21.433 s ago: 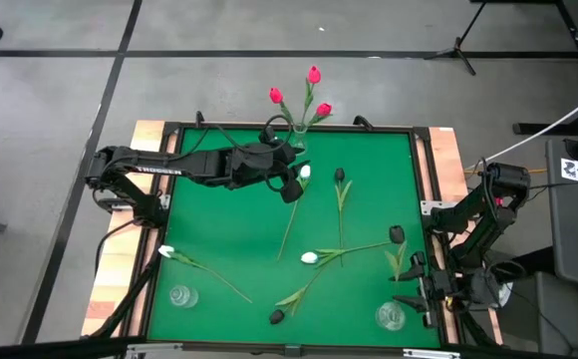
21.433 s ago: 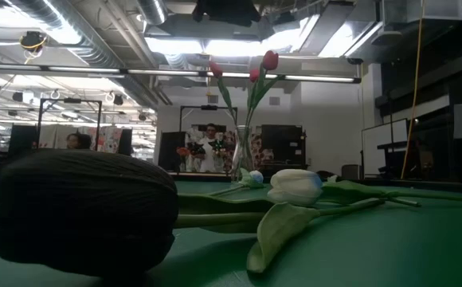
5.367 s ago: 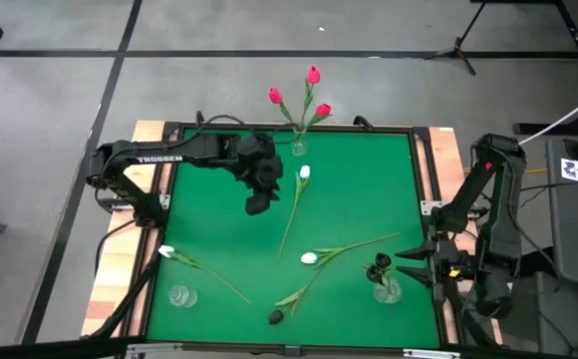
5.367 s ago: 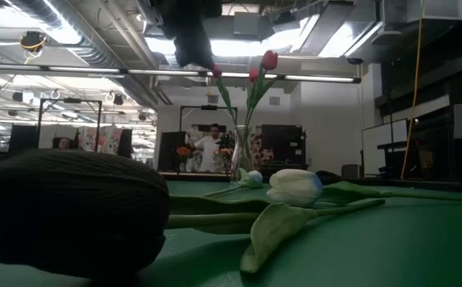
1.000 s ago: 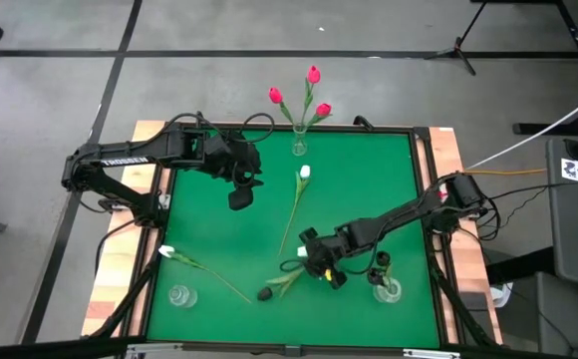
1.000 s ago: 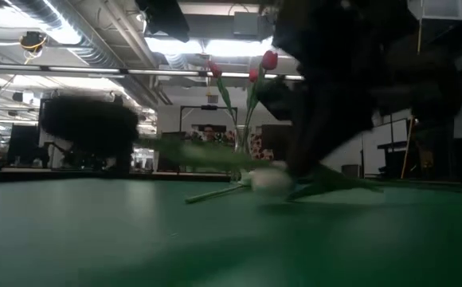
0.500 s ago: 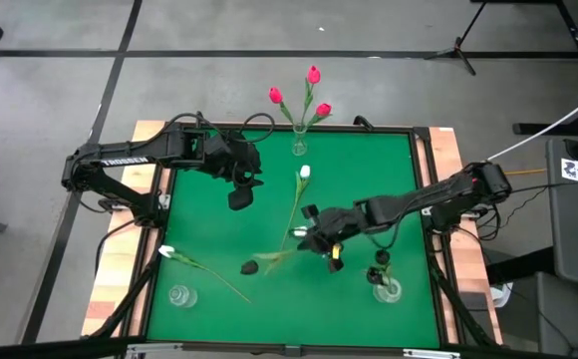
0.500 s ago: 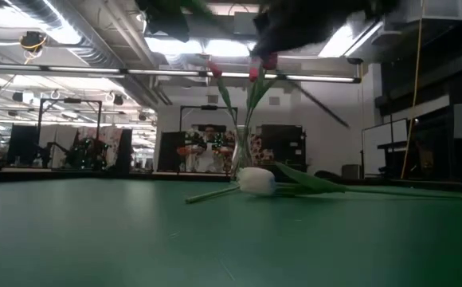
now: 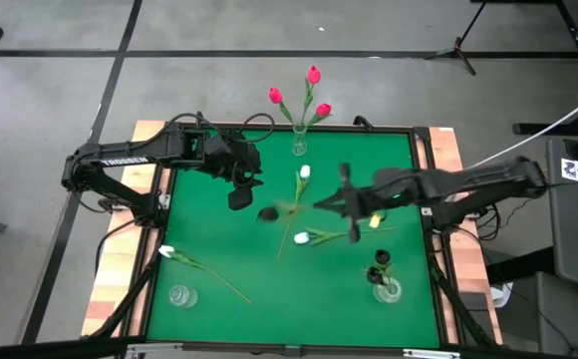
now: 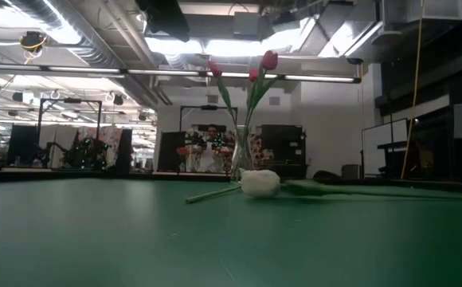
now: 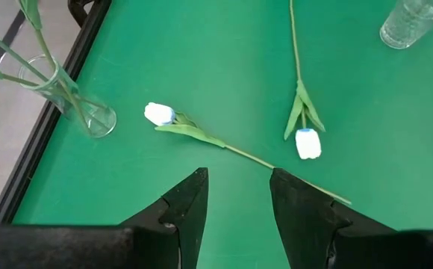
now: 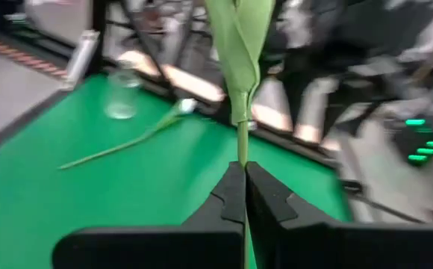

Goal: Sort flowers into vase by color
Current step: Put the black tulip into the bottom right transparent vase

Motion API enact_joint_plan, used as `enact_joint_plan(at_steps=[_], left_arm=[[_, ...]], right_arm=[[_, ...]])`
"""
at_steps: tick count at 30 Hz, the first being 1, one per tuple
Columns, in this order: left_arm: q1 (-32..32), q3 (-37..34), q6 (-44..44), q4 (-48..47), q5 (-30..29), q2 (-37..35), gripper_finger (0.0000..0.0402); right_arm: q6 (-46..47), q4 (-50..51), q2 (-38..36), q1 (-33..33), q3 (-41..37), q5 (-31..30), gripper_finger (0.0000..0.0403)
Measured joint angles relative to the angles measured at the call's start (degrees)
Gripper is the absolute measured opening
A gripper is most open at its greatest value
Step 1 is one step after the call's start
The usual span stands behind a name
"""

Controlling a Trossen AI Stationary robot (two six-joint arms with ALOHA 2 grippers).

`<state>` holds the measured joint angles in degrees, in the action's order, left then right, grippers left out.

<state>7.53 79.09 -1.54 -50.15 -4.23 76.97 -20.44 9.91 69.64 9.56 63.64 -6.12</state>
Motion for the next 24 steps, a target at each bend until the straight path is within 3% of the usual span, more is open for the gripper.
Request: enact_joint_plan(at_steps=[13, 19, 24], left_arm=[[0.0, 0.0, 0.0, 0.2, -0.1, 0.0, 0.0143], [0.0, 0.0, 0.0, 0.2, -0.1, 0.0, 0.0143], [0.0, 0.0, 0.0, 0.2, -0.1, 0.0, 0.0143]], right_arm=[[0.0, 11.3, -20.6, 1.1, 0.0, -18.3, 0.0], [4.5, 19.7, -28.9, 7.9, 0.1, -30.1, 0.0], [9.4, 23.9, -33.0, 15.6, 0.1, -35.4, 0.0]])
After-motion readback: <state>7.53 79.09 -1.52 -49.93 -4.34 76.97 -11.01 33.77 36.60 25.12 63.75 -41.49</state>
